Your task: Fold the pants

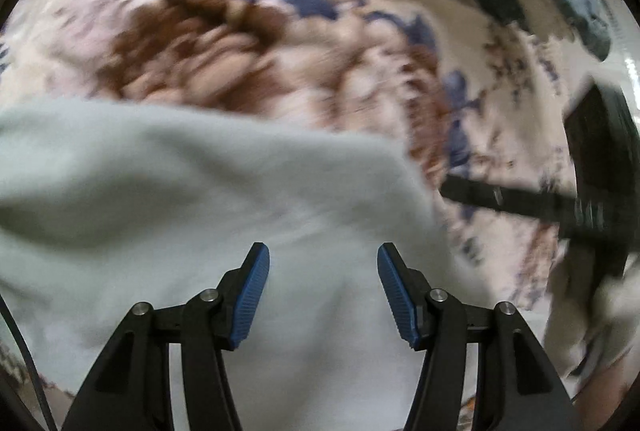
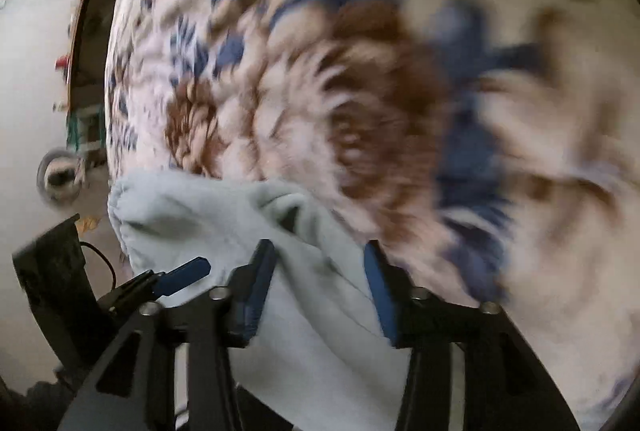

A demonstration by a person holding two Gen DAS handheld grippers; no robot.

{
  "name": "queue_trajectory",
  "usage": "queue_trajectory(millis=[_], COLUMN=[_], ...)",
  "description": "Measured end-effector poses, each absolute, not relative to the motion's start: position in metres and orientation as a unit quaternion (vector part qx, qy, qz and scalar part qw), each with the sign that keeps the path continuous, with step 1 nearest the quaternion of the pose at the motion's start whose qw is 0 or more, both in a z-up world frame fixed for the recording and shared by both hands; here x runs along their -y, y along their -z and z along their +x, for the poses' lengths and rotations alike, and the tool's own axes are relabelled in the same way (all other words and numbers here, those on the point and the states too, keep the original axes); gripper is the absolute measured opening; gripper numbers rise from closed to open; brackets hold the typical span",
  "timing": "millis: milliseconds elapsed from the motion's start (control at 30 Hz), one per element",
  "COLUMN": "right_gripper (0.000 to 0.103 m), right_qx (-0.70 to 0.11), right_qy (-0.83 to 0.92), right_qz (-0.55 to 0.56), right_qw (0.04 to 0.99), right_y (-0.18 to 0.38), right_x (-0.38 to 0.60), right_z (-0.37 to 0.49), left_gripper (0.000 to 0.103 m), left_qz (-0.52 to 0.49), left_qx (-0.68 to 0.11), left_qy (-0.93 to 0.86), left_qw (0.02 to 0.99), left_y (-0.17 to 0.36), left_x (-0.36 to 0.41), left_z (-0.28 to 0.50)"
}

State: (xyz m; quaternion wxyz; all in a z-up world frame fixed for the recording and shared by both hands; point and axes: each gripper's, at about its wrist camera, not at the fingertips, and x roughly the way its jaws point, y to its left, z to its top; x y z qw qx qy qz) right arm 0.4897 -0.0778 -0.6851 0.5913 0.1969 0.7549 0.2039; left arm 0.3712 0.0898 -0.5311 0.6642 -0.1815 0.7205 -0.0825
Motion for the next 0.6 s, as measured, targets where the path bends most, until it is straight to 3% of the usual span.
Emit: queue_trajectory(millis=[133,233,267,333,433,533,600], right_gripper=[0.05,0.048,0.029,0.0,0.0,0.0,0.015], right_qx=[-0.756,-0.777,-0.781,-0.778,-0.752,-0.736,-0.724], right_qy=[-0.189,-0.181,-0.153,-0.089,-0.045,-0.037,-0.032], right_qz=[0.25,0.269,0.259,0.274,0.357,0.362,0.342], right_qw=[0.575,0.54,0.547,0.558,0.553,0.571,0.598], right_y=[0.668,0.692,0.704,0.726,0.744,0.728,0.702], right_x=[0.099,0.089,0.093,0.106,0.131,0.128,0.124], right_z=[0.453,0.429,0.424,0.419,0.408,0.397,0.387], left_gripper=[0.054,0.054,0.055,0.055,0.055,0.055,0.055], left_qz=[-0.188,-0.199,-0.202,-0.202,-0.196,-0.185,-0.133], left_qx=[-0.727,-0.745,-0.747,-0.748,-0.749,-0.749,-0.736], left_qy=[0.083,0.076,0.077,0.083,0.094,0.097,0.1], left_qw=[0.656,0.632,0.628,0.626,0.625,0.628,0.657], left_y=[0.557,0.583,0.586,0.585,0.583,0.565,0.542], left_x=[-0.079,-0.083,-0.083,-0.083,-0.085,-0.093,-0.082], left_z=[0.408,0.422,0.424,0.425,0.426,0.424,0.422])
